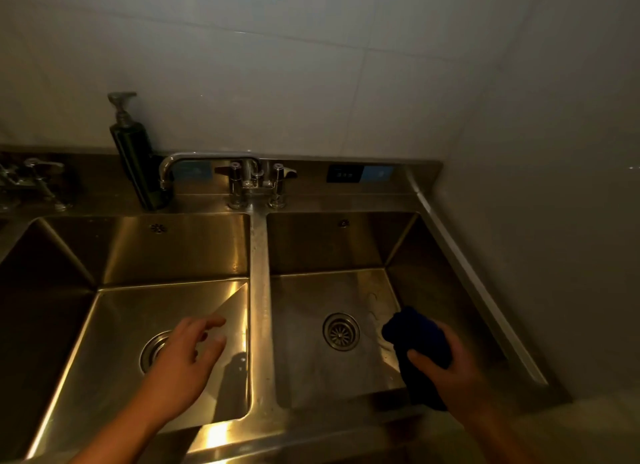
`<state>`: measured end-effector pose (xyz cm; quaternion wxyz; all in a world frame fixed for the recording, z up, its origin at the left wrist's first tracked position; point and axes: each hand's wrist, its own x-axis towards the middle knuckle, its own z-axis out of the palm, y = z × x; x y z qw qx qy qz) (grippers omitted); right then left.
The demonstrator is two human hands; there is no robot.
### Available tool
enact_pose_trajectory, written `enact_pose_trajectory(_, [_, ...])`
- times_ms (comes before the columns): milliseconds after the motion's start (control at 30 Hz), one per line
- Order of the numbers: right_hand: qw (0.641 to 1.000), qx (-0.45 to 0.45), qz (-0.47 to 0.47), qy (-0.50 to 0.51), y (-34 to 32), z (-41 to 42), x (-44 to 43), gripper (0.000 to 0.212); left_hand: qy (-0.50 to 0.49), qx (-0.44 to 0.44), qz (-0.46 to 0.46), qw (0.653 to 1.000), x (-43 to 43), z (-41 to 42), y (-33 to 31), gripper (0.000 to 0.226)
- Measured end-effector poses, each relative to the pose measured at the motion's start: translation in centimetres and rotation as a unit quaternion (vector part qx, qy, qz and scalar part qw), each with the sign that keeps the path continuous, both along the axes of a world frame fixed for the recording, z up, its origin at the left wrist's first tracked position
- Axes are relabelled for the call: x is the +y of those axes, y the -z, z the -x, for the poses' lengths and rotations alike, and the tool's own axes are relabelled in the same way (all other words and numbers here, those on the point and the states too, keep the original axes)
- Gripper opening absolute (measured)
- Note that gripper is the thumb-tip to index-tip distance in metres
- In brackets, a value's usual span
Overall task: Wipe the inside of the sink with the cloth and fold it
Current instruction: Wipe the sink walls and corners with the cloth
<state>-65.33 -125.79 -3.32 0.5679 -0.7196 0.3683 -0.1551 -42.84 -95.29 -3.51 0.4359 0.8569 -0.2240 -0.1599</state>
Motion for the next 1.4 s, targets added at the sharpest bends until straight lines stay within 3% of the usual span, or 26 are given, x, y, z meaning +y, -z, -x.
enact_pose_trajectory(233, [0.975,0.138,0.122,-0.124,1.2,-0.9,-4.6,0.050,0.034,-0.053,-0.006,0.998,-5.5,2.1,-1.0,0.019])
enact_pose_trajectory(467, [0.908,0.236,0.188,-0.290,7.0,-5.0,-12.1,0.038,0.045,-0.086,-0.032,0.995,-15.1,2.5,1.3,0.025])
enact_pose_trajectory(667, [0.794,0.358,0.264,-0.414,16.1,-8.7,-18.3,0.056,0.005,-0.044,-0.089,0.995,-22.3,1.4,6.6,0.026])
enact_pose_trajectory(833, [0.732,0.380,0.391,-0.408,22.6,-9.2,-20.4,0.073,-0.077,-0.059,-0.146,0.985,-24.9,0.8,11.8,0.037])
enact_pose_trajectory(967, [0.626,0.412,0.388,-0.537,26.5,-7.3,-20.1,0.077,-0.067,-0.038,-0.234,0.969,-26.3,0.0,17.1,0.053])
enact_pose_trajectory(1000, [0.617,0.417,0.376,-0.551,27.1,-7.0,-19.8,0.077,-0.044,-0.042,-0.269,0.961,-26.5,-0.4,18.7,0.057])
enact_pose_trajectory(1133, [0.671,0.503,0.250,-0.485,29.1,-5.4,-17.3,0.079,0.021,-0.032,-0.363,0.931,-26.2,-1.5,24.6,0.066])
enact_pose_trajectory(1200, [0.656,0.540,0.217,-0.480,30.1,-4.7,-16.3,0.083,0.028,-0.044,-0.383,0.922,-25.8,-1.6,27.3,0.068])
enact_pose_trajectory(1300, [0.640,0.546,0.242,-0.483,30.9,-4.7,-16.0,0.085,0.046,-0.052,-0.398,0.915,-25.1,-1.9,30.9,0.071])
enact_pose_trajectory(1400, [0.650,0.514,0.272,-0.488,31.8,-5.1,-16.7,0.080,0.051,-0.062,-0.390,0.917,-24.7,-2.1,34.0,0.069])
